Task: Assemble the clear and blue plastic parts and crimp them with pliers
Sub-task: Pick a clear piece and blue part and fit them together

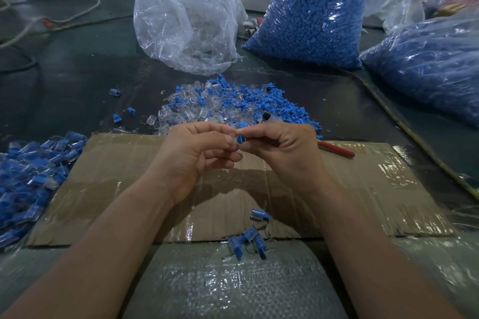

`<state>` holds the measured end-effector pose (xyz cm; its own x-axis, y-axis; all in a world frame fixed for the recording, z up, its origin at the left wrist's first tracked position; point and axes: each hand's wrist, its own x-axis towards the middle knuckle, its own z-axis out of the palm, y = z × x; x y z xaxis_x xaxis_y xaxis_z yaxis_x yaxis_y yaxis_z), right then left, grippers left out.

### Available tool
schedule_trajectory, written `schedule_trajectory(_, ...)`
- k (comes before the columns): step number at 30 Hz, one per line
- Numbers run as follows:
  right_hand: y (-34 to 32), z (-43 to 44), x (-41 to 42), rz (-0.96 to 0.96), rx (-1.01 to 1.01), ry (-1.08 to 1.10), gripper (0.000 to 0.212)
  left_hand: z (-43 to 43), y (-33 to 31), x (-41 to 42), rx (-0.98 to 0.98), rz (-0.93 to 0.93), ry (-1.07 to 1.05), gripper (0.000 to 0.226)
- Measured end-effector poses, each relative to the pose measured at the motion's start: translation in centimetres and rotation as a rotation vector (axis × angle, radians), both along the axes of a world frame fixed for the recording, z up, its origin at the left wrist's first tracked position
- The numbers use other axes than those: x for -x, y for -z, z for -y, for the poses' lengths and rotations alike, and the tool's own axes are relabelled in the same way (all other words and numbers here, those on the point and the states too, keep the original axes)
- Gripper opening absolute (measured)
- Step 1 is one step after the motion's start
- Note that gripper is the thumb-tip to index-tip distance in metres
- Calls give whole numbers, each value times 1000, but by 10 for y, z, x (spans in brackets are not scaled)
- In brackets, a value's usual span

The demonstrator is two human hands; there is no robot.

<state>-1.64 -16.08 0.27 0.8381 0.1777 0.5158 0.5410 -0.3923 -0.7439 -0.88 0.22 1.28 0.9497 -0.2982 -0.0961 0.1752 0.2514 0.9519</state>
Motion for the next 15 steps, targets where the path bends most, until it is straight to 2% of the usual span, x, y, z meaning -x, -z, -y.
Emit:
schedule_trajectory(3, 0, 0, 1, 3, 18, 6, 35, 1, 2, -1, -46, 0, -14, 21)
schedule_trajectory(11, -1, -2, 4, 3, 117, 18, 29, 0, 6, -2, -105, 6, -13, 9)
schedule_trajectory(15, -5, -3, 5, 0, 129, 29, 28, -1, 6, -3, -110, 15, -4, 11)
